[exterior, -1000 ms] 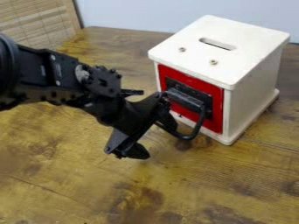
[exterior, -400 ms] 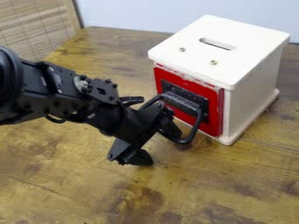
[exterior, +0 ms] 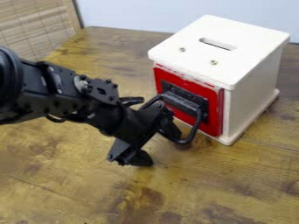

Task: Open the drawer

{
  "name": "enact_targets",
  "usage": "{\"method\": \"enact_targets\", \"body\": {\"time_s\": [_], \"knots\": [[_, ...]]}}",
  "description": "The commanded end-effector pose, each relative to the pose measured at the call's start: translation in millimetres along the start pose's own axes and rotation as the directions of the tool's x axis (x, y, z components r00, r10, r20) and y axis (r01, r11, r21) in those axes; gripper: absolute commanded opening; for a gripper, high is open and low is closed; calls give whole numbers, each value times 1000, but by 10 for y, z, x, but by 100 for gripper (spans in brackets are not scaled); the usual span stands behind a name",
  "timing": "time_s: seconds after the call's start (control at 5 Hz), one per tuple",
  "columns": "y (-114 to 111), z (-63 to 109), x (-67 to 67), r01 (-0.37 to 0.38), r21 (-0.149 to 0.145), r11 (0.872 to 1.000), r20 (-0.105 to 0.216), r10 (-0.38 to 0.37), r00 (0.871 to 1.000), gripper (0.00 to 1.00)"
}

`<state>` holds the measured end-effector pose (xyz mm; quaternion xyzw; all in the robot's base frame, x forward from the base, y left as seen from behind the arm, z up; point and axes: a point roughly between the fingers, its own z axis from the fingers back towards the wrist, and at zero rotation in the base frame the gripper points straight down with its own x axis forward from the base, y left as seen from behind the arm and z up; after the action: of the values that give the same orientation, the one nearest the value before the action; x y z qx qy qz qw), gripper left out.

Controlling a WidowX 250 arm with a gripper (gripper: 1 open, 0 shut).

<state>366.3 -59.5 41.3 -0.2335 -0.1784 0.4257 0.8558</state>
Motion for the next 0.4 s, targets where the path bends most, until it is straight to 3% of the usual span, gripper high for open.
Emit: {"method": "enact_targets", "body": {"time_s": [0.0,0.2], "knots": [[-60,68,-266,47,5,999,-32,-47,998,100],[-138,23,-253,44,4,999,-36,-44,998,100]]}}
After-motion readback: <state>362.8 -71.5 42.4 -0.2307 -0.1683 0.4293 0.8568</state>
